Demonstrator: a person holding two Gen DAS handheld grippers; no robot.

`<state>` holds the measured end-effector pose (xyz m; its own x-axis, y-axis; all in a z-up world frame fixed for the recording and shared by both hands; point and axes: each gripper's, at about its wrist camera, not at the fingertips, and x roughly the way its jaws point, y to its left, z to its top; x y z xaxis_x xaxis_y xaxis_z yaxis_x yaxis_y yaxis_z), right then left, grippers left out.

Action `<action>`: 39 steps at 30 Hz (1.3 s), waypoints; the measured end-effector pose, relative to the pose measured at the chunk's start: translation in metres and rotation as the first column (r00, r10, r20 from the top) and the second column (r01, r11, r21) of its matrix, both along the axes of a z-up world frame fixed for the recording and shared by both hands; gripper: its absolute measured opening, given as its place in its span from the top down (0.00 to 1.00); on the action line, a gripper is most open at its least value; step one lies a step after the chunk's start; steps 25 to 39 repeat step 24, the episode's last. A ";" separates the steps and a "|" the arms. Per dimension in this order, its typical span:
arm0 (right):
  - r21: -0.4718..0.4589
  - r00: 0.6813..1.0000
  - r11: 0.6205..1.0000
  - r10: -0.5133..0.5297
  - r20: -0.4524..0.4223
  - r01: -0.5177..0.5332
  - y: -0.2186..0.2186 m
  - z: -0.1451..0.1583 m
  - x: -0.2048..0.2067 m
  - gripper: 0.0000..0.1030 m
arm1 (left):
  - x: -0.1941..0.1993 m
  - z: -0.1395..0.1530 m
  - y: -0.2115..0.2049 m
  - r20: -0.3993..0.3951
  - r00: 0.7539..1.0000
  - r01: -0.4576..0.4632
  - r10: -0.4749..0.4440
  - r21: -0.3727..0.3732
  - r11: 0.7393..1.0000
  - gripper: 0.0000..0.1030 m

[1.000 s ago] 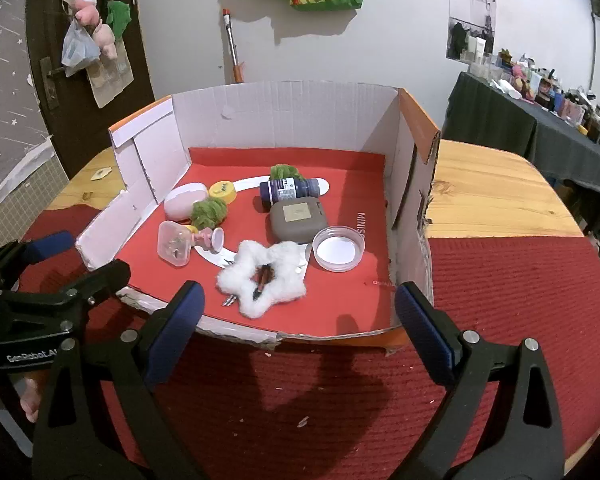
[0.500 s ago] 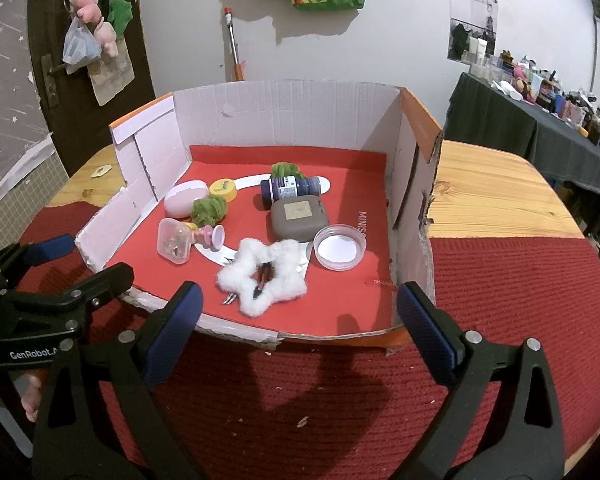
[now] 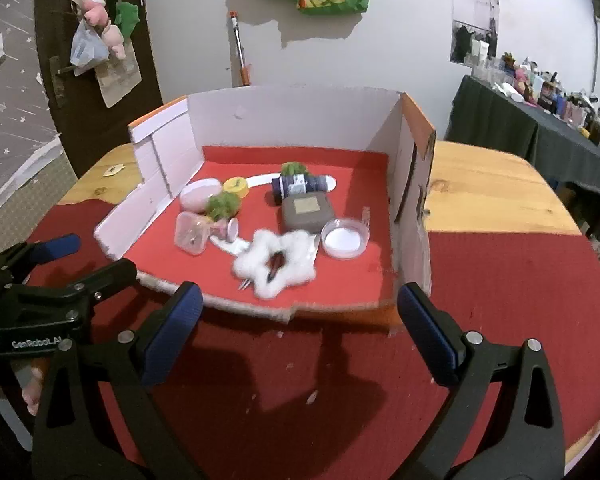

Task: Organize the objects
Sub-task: 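Withdraw both open grippers away from the box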

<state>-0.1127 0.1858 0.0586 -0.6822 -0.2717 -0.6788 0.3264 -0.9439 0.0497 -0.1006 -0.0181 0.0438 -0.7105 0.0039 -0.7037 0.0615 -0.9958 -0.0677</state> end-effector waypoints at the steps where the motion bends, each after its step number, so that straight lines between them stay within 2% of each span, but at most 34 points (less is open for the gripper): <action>1: -0.004 1.000 1.000 0.001 0.003 -0.001 0.001 -0.001 0.004 0.03 | 0.004 -0.002 -0.001 0.007 1.000 -0.002 0.002 0.004 1.000 0.00; 13: -0.027 0.994 1.000 0.002 0.107 0.001 0.001 -0.039 0.018 0.03 | 0.023 -0.028 -0.001 0.080 0.997 -0.011 0.006 0.065 0.998 0.00; 18: -0.019 0.991 1.000 0.000 0.135 0.003 0.000 -0.051 0.015 0.03 | 0.026 -0.037 0.000 0.076 0.997 -0.024 0.019 0.064 0.998 0.00; 24: -0.008 0.992 1.000 -0.002 0.126 0.003 -0.002 -0.055 0.015 0.03 | 0.023 -0.043 0.001 0.106 0.994 -0.018 0.011 0.065 0.998 0.00; 39: -0.008 0.992 1.000 -0.002 0.126 0.003 -0.002 -0.055 0.015 0.03 | 0.023 -0.043 0.001 0.106 0.994 -0.018 0.011 0.065 0.998 0.00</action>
